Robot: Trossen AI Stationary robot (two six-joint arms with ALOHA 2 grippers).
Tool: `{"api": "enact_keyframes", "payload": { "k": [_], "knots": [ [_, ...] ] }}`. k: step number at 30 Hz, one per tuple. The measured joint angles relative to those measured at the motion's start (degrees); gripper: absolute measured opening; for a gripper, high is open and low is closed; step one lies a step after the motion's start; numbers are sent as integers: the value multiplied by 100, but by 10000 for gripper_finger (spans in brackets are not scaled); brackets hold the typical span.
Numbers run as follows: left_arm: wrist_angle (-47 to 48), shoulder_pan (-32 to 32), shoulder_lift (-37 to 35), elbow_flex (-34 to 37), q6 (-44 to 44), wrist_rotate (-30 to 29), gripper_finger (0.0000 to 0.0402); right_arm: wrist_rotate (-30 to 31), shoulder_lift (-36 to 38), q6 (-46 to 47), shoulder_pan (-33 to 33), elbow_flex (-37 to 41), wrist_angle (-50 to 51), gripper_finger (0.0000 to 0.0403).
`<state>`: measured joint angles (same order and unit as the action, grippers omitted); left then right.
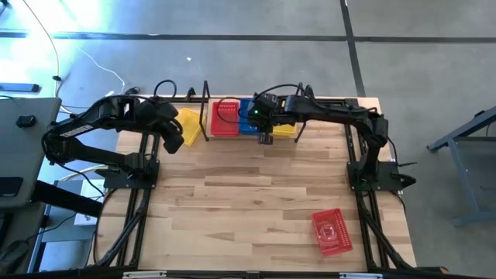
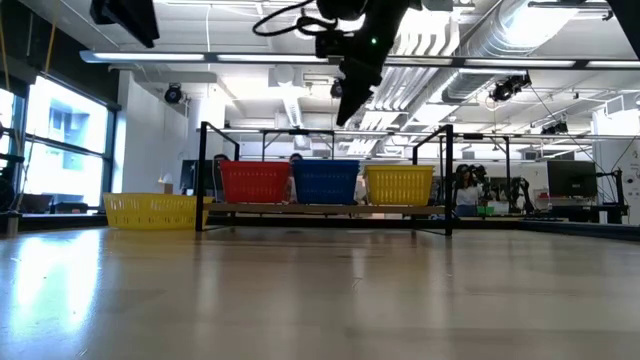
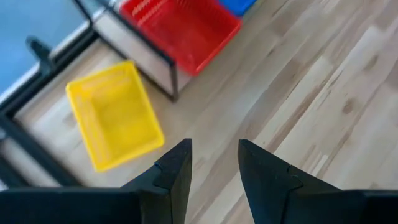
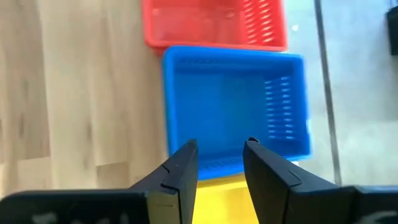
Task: Stack baskets on shelf by color
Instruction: Stack the yellow bin on top of the yellow bin on the shelf
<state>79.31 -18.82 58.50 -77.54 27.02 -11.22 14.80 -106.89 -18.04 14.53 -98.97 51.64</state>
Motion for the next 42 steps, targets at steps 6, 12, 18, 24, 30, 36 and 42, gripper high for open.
{"api": "enact_keyframes", "payload": {
  "k": [6,12,18,24,30,36,42],
  "knots": [
    [447,56,-2,0,243,-11,120,176,9,4,120,-491,152,114],
    [450,245,-11,134,280,10,120,177,13,5,327,-879,232,114],
    [445,678,-75,896,282,301,120,177,13,2,540,-1054,309,114],
    [179,850,-70,1627,297,550,120,178,13,2,700,-1059,330,114],
    [-361,833,-68,2396,430,784,120,175,13,2,817,-1059,337,114],
    [-1126,846,-68,3090,-184,755,120,145,11,-14,905,-1059,343,114],
    [-1962,882,-66,3541,-651,187,120,132,11,-117,950,-1059,343,114]
  ]
}}
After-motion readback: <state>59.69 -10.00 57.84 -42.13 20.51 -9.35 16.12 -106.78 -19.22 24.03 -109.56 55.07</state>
